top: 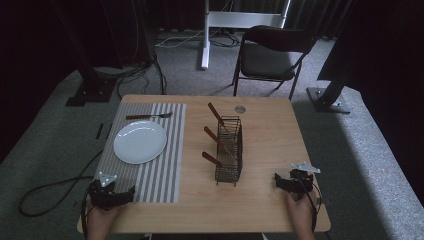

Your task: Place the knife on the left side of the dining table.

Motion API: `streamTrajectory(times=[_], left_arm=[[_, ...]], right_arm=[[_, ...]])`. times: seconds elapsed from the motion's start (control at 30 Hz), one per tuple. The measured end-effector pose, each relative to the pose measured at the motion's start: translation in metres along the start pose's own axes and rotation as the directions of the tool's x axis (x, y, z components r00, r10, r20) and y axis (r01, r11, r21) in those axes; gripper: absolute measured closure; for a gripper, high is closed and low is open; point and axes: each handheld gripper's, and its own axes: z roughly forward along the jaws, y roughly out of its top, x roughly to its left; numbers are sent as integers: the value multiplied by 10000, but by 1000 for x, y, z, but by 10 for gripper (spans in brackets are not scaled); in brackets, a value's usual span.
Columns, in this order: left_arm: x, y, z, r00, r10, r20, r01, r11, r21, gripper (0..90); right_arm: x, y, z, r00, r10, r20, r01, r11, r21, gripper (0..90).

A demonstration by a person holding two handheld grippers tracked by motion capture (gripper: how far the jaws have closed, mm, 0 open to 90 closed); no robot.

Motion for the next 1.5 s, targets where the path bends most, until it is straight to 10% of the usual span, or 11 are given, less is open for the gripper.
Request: streamTrajectory(times=[1.07,1.5], left_arm=[[3,3,-1,9992,372,173,-375,9991,199,13],[-19,11,-9,9958,604,681,-640,9966,523,14]], right_arm=[[0,0,0,10000,4,1,-4,10000,0,123],[0,0,0,10000,6,5,-6,10000,-1,123]])
